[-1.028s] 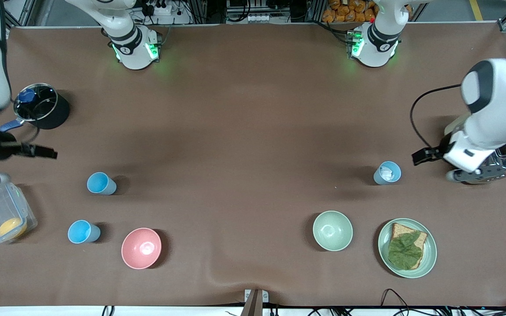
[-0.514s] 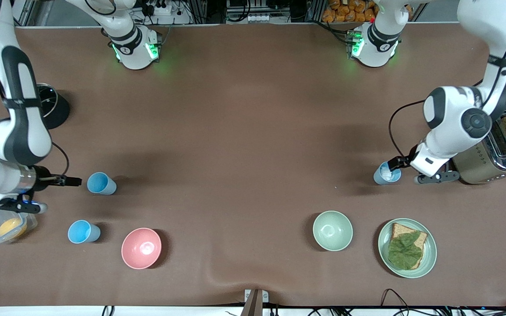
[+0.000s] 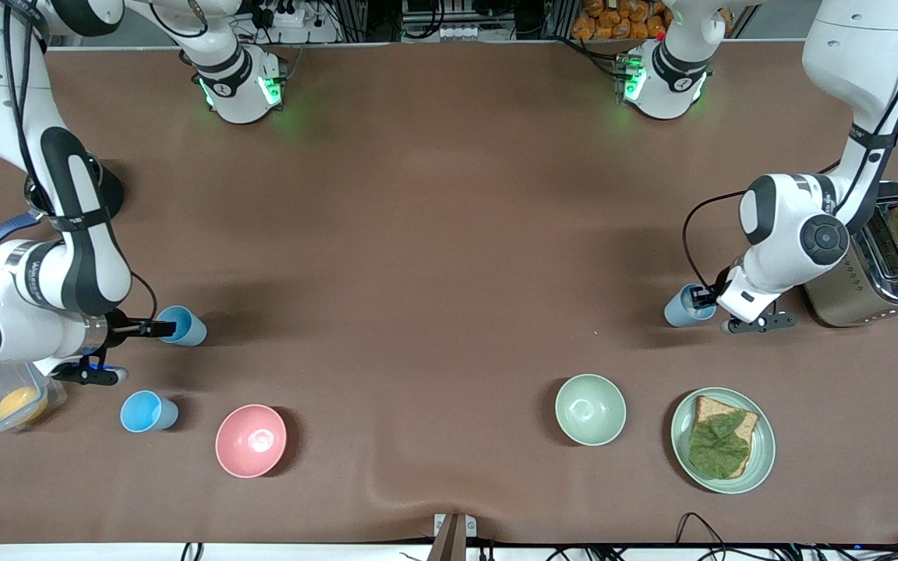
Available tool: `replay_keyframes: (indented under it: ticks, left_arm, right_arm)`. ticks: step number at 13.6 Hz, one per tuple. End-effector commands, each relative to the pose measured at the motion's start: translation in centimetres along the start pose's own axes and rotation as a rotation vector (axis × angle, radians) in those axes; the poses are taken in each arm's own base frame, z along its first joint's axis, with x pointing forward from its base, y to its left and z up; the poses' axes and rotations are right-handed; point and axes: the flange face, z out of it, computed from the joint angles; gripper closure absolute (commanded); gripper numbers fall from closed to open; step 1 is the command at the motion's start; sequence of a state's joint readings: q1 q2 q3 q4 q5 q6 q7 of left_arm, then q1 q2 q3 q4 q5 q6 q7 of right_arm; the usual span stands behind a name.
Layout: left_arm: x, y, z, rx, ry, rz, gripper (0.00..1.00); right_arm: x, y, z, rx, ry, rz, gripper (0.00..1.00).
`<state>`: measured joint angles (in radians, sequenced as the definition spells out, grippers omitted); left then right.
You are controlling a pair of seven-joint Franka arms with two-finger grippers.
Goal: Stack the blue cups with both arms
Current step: 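Close the right gripper on its cup while the left gripper grasps the tissue cup, then lift the tissue cup with the left gripper and carry it toward the table middle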
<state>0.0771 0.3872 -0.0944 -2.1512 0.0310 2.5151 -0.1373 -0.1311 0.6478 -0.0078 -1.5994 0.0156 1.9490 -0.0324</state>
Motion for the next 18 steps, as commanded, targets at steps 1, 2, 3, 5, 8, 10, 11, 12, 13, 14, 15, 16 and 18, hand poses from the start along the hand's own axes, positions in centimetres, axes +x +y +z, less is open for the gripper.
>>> replay_keyframes:
  ticks: [1,2,3,5,8,10,11,12,13,14,15,16,18]
  left_arm:
    - [1.0,0.3,-1.9,-0.001,0.042,0.032,1.0]
    - [1.3,0.9,-2.9,-0.003,0.056,0.036,1.0]
    - [1.1,1.7,-3.8,-0.004,0.045,0.051,1.0]
    - [1.2,5.2,-6.4,-0.027,0.027,0.084,1.0]
    - [0.7,13.0,-8.6,-0.097,0.036,0.073,1.0]
    - [-0.5,19.4,-7.9,-0.131,0.012,0.016,1.0]
    - [-1.1,22.8,-7.5,-0.141,0.002,-0.012,1.0]
    - [-1.9,26.5,-7.3,-0.15,-0.003,-0.037,1.0]
    - [-3.4,30.4,-6.6,-0.153,-0.016,-0.07,1.0]
    - [-4.8,33.5,-5.7,-0.15,-0.033,-0.12,1.0]
    - [-6.1,36.1,-4.7,-0.137,-0.039,-0.147,1.0]
    - [-7.3,38.6,-4.3,-0.131,-0.032,-0.161,1.0]
    - [-9.7,42.7,-2.8,-0.121,-0.039,-0.175,1.0]
  right_arm:
    - [0.1,-0.8,0.5,0.008,-0.013,-0.004,0.0]
    - [0.1,-0.8,0.7,0.008,-0.016,-0.004,0.0]
    - [0.1,-0.7,1.0,0.008,-0.016,-0.013,0.19]
    - [0.0,-0.7,1.0,0.011,-0.016,-0.041,0.38]
    - [0.1,-1.1,1.5,0.02,-0.023,-0.04,1.0]
    - [0.1,-1.3,1.5,0.019,-0.022,-0.045,1.0]
    - [0.2,-1.4,1.2,0.019,-0.017,-0.046,1.0]
    - [0.1,-1.7,0.5,0.024,-0.01,-0.049,1.0]
    - [0.0,-2.3,-0.4,0.028,-0.002,-0.055,1.0]
    - [-0.3,-3.1,-1.7,0.034,0.015,-0.066,1.0]
    - [-0.6,-3.4,-2.4,0.04,0.016,-0.066,1.0]
    - [-0.9,-3.9,-2.8,0.042,-0.004,-0.07,1.0]
    - [-1.5,-6.0,-4.8,0.048,-0.015,-0.093,1.0]
